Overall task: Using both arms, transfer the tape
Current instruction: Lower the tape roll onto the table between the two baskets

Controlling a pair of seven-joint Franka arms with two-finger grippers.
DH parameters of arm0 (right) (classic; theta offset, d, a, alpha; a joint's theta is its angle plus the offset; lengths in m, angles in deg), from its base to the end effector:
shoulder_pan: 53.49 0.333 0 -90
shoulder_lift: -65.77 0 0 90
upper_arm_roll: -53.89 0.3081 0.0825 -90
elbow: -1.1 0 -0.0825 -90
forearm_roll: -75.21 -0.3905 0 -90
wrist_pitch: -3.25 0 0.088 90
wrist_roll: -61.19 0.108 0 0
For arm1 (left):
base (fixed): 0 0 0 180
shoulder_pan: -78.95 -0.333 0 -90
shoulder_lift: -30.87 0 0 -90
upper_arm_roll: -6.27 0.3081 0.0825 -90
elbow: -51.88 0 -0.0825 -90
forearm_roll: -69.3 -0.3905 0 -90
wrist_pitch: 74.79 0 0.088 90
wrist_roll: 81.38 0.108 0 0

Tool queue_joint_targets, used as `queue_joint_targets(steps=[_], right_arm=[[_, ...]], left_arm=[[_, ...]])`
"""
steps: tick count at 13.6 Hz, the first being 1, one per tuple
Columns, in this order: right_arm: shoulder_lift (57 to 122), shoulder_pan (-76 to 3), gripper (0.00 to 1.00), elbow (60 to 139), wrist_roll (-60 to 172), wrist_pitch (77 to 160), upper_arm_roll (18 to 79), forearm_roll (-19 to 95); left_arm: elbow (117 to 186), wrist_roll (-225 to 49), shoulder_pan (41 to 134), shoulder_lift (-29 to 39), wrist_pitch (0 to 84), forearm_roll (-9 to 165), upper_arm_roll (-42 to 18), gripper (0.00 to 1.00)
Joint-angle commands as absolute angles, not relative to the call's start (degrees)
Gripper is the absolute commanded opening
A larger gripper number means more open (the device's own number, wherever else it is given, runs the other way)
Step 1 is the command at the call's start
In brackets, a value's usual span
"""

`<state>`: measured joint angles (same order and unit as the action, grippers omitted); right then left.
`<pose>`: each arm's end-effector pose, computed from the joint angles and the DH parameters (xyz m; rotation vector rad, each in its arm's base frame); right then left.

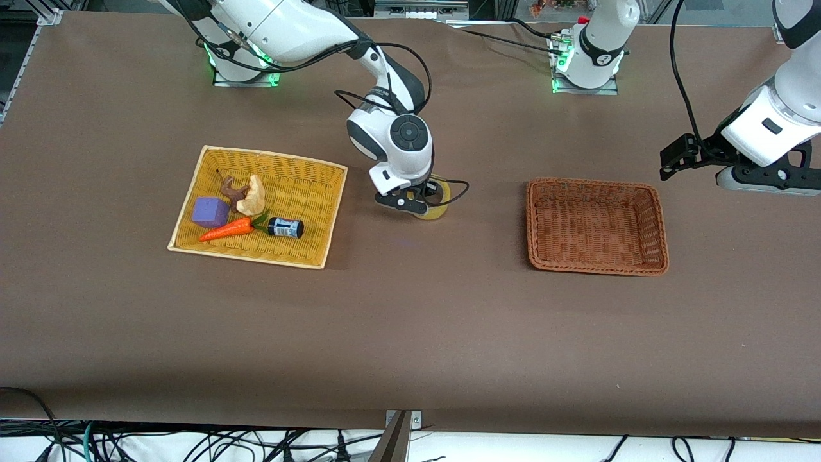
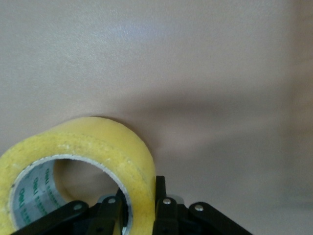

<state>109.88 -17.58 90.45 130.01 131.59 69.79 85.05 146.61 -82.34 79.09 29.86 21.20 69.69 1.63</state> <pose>0.4531 0.5278 0.1882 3.0957 -0.3973 -0.1288 0.5711 -0.0481 0.5750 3.1315 -0.1033 0.0063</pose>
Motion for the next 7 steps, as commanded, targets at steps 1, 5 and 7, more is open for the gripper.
queue_joint_targets(steps=[1, 5, 7], right_arm=[[110.51, -17.37, 1.0, 88.73, 130.63, 131.49, 69.89, 85.76], [109.81, -17.45, 1.0, 85.48, 129.4, 130.52, 69.8, 86.9], [108.49, -18.15, 1.0, 81.89, 125.12, 124.32, 69.8, 89.88]], left_arm=[[146.18, -82.52, 78.6, 29.99, 20.4, 70.89, 1.44, 1.0], [146.18, -82.26, 78.6, 29.99, 20.4, 70.89, 1.35, 1.0], [146.18, -82.17, 78.69, 29.99, 20.4, 70.89, 1.35, 1.0]])
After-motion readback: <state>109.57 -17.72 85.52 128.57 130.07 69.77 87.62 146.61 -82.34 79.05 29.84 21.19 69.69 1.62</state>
